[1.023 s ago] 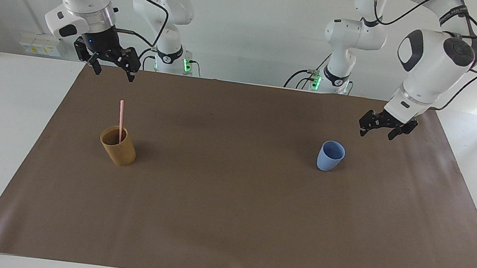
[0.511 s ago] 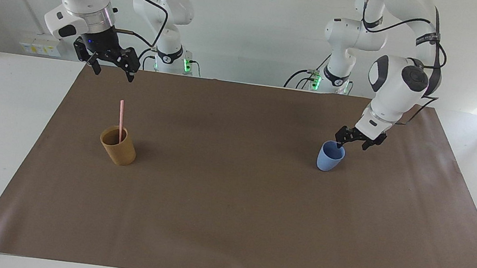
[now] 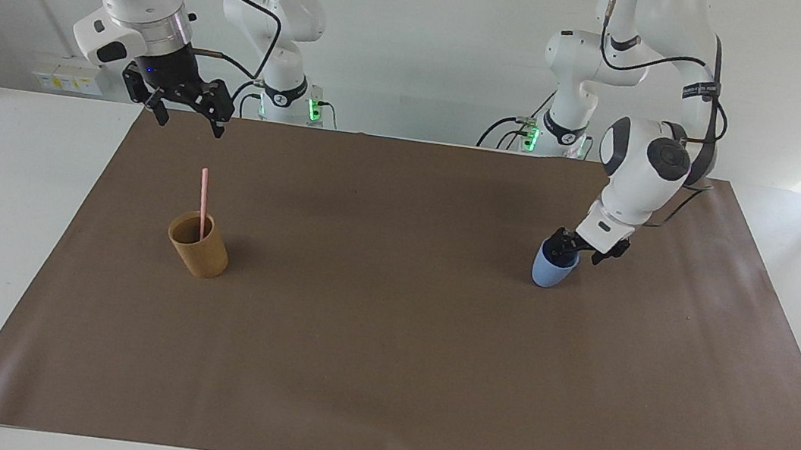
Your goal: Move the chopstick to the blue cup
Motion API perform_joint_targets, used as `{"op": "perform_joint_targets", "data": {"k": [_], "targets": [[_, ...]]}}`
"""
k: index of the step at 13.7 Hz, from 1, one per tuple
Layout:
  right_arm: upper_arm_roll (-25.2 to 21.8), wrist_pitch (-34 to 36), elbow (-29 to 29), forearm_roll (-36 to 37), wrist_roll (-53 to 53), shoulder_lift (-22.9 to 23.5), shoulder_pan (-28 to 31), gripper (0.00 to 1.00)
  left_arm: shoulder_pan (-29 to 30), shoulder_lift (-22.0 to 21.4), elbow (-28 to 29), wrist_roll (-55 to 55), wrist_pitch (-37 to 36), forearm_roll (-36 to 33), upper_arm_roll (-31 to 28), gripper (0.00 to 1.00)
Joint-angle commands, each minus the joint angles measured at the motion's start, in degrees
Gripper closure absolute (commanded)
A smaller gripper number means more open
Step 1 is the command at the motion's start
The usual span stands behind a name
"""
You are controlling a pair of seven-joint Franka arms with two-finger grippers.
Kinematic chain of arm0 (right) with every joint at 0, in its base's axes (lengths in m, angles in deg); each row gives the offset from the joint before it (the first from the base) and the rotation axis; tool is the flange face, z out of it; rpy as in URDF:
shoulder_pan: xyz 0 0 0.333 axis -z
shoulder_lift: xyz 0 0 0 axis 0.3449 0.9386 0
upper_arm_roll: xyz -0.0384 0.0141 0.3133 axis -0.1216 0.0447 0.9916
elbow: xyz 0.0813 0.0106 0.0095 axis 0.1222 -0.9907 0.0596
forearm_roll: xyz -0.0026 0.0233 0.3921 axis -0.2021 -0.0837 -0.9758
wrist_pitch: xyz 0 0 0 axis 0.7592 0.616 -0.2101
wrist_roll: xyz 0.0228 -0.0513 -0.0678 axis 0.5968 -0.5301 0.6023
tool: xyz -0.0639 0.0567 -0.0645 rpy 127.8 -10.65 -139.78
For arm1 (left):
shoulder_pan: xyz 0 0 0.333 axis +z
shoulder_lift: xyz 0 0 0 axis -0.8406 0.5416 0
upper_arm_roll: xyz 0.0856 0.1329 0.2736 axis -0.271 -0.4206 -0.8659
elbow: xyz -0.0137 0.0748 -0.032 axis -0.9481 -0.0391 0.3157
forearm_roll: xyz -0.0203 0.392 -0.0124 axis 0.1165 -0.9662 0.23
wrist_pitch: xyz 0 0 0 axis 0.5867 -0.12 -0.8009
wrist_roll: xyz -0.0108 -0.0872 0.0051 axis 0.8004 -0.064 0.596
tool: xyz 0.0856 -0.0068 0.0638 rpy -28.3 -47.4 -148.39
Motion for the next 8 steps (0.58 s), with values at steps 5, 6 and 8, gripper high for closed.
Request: {"op": "perform_joint_targets", "data": {"k": [5, 6, 8], "targets": [[0.02, -0.82, -1.54, -1.34, 1.57, -0.86, 0.82, 0.0, -2.44, 1.41, -4.1, 0.29, -0.24, -0.18, -1.1, 1.0], [0.02, -0.82, -1.54, -1.34, 1.57, -0.95, 0.82, 0.0, -2.35, 1.41, -4.9, 0.38, -0.41, -0.27, -1.18, 1.0], [0.02, -0.82, -1.54, -1.34, 1.57, -0.95, 0.82, 0.0, -2.35, 1.15, -8.57, 0.2, -3.38, -1.05, -1.27, 1.0]]}}
